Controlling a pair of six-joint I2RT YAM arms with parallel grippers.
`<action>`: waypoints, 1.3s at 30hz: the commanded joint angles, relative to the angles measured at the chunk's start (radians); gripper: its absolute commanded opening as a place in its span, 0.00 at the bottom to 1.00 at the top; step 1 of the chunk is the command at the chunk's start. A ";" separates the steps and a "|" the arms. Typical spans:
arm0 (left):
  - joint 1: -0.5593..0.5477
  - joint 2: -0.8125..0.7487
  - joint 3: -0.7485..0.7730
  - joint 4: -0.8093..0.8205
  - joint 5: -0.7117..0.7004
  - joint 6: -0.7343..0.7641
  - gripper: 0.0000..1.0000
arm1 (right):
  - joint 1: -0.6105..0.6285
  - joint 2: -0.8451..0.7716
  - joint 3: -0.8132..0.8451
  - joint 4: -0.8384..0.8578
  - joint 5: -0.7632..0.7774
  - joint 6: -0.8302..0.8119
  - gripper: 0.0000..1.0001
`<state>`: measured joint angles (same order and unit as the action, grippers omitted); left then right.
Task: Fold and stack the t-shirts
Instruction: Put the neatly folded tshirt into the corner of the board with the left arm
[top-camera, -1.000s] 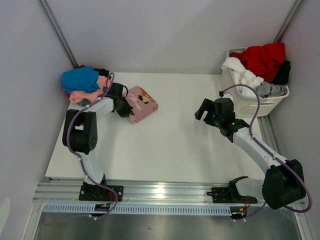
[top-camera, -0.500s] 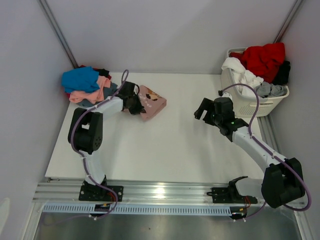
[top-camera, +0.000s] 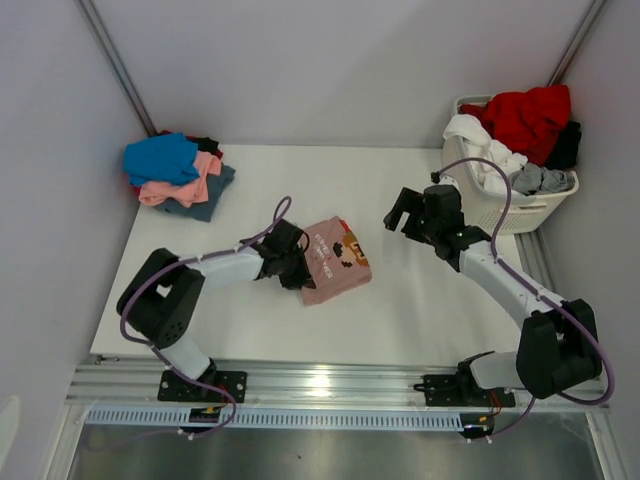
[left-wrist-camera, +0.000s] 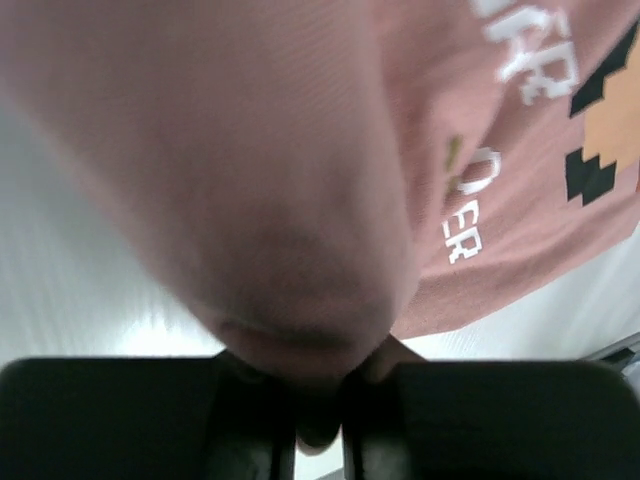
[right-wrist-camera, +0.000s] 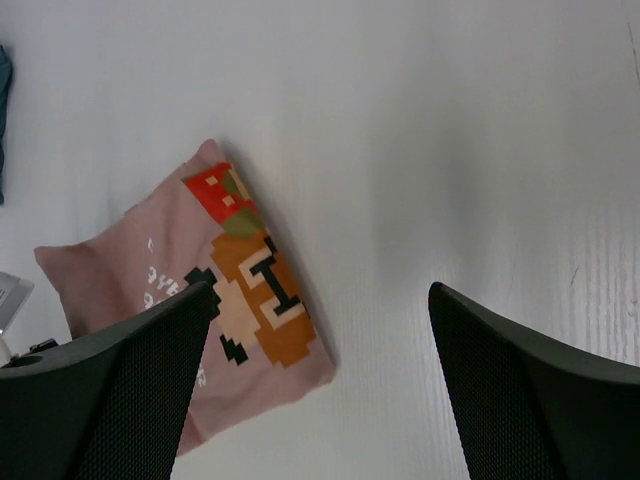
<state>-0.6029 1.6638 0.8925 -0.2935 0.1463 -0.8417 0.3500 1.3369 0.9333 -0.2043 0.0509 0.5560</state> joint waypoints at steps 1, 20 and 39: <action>0.003 -0.102 -0.102 0.048 0.007 -0.045 0.21 | -0.003 0.042 0.053 0.028 -0.016 -0.024 0.92; 0.095 -0.092 -0.178 0.070 -0.045 -0.048 0.99 | 0.015 0.145 0.029 0.106 -0.040 -0.021 0.93; 0.152 0.145 -0.087 0.099 0.084 -0.045 0.91 | 0.018 0.108 0.032 0.083 -0.014 -0.022 0.93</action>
<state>-0.4049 1.7046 0.8600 -0.0639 0.2687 -0.9169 0.3645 1.4788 0.9463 -0.1371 0.0181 0.5453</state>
